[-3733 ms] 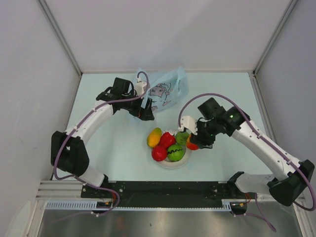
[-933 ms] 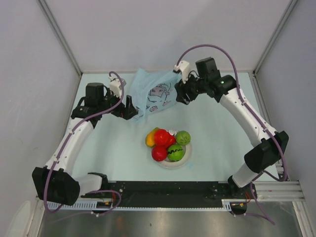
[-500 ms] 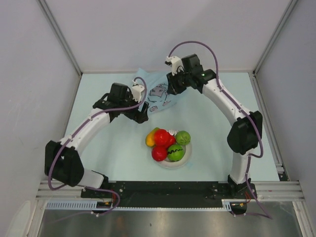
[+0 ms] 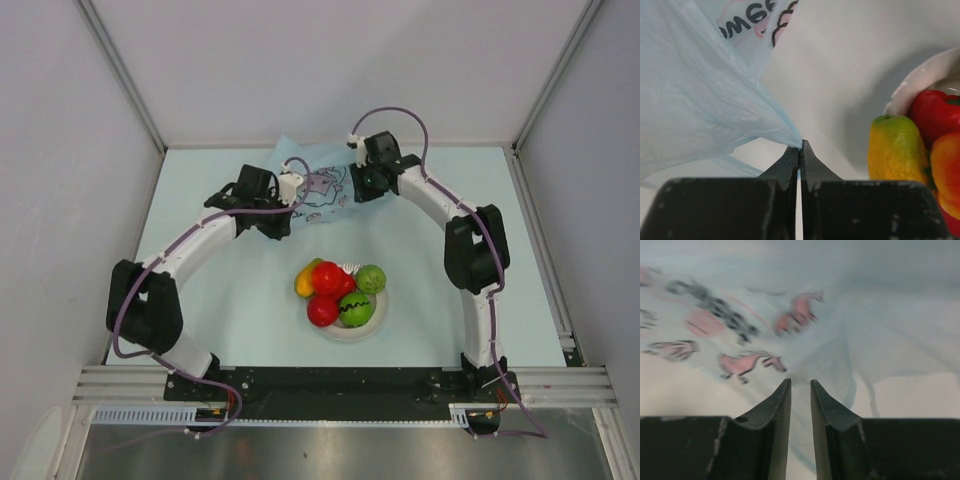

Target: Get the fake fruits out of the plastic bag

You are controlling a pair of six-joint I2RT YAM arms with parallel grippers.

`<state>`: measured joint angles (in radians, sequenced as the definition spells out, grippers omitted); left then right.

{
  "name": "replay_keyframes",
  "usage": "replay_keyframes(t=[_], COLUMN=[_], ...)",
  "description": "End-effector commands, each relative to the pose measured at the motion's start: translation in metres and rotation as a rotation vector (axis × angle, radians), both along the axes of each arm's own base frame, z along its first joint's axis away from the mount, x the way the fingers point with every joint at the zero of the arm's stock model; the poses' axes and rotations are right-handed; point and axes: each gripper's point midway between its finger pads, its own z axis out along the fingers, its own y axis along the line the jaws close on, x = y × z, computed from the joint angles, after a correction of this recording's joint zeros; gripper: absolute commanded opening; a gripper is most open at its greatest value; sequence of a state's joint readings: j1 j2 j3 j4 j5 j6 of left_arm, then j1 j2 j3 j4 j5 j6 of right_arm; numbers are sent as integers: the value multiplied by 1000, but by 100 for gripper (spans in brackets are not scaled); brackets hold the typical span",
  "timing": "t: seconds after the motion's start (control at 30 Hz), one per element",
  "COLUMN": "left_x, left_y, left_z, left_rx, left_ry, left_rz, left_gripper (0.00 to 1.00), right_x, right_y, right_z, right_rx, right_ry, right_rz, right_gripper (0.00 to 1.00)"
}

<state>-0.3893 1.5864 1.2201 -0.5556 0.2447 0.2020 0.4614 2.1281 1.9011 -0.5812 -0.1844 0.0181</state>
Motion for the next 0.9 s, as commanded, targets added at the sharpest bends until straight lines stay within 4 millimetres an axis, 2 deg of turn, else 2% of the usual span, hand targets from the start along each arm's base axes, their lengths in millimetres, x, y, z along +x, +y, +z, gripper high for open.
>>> replay_keyframes(t=[0.0, 0.03, 0.07, 0.13, 0.23, 0.3, 0.4, 0.43, 0.47, 0.57, 0.67, 0.7, 0.73, 0.77, 0.8, 0.87], left_x=[-15, -19, -28, -29, -25, -23, -17, -12, -11, -2, 3, 5, 7, 9, 9, 10], left_y=[-19, -24, -33, -36, -39, -41, -44, -47, -48, -57, -63, -64, -66, -68, -69, -73], left_z=[60, 68, 79, 84, 82, 78, 86, 94, 98, 125, 144, 147, 157, 156, 158, 163], left_rx=[-168, -197, -254, -277, -288, -295, -304, -310, -315, -350, -374, -377, -386, -387, -390, -398], left_ry=[-106, -113, -115, -133, -139, -114, -127, -138, -135, -169, -182, -185, -204, -198, -199, -196], left_rz=[-109, -133, -191, -203, -200, -202, -202, -208, -211, -231, -251, -254, -262, -265, -271, -301], left_gripper=[0, 0, 0, 0, 0, 0, 0, 0, 0, 0, 0, 0, 0, 0, 0, 0], right_x=[0, -5, -14, -22, -29, -31, -35, -35, -39, -40, -24, -17, -9, 0, 10, 34], right_y=[-84, -95, -105, -120, -119, -103, -79, -62, -52, -30, -26, -25, -25, -25, -26, -32], right_z=[-21, -8, -16, -10, -5, 12, 34, 54, 64, 79, 70, 53, 49, 51, 33, 31], right_rx=[-188, -203, -229, -246, -217, -154, -129, -105, -77, -44, -35, -47, -60, -70, -95, -134], right_ry=[-13, -40, -17, -24, -15, -26, -59, -103, -116, -174, -189, -163, -172, -193, -179, -237], right_rz=[-127, -122, -123, -118, -79, -26, 53, 96, 136, 197, 175, 171, 169, 161, 151, 119], right_gripper=[26, 26, 26, 26, 27, 27, 29, 29, 31, 32, 32, 32, 31, 31, 31, 32])
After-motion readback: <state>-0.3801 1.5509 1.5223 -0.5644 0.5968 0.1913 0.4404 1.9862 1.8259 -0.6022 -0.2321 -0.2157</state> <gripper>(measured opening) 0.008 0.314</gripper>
